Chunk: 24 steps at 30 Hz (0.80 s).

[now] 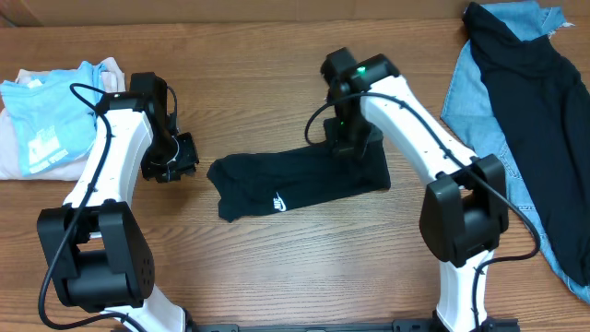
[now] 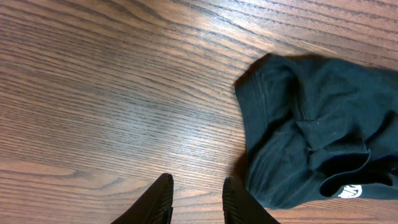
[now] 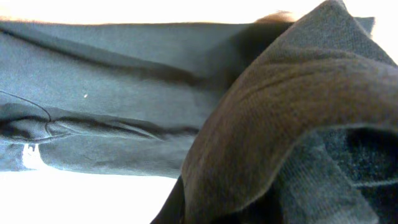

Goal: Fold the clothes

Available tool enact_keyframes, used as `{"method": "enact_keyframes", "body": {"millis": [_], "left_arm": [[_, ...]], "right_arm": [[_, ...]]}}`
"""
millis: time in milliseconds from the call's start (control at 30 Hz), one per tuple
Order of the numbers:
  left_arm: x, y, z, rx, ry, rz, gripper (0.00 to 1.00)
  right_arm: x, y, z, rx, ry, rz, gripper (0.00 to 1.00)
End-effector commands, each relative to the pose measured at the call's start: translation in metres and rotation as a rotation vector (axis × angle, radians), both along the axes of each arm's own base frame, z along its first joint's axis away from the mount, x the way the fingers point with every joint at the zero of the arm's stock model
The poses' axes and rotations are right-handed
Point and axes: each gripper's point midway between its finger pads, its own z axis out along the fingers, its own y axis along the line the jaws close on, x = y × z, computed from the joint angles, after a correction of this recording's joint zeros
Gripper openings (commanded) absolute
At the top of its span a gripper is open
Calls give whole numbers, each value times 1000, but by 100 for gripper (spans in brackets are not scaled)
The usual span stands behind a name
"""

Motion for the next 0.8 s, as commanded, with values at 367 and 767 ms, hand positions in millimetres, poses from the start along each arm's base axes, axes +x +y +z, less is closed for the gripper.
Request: {"method": "enact_keyframes", "body": {"millis": [367, 767], "left_arm": [[3, 3, 10, 11, -26, -2, 30], [2, 3, 10, 11, -23, -1, 33]], "right_arm": [[-17, 5, -30, -42, 67, 17, 4], [-18, 31, -35, 1, 31, 73, 19]]}}
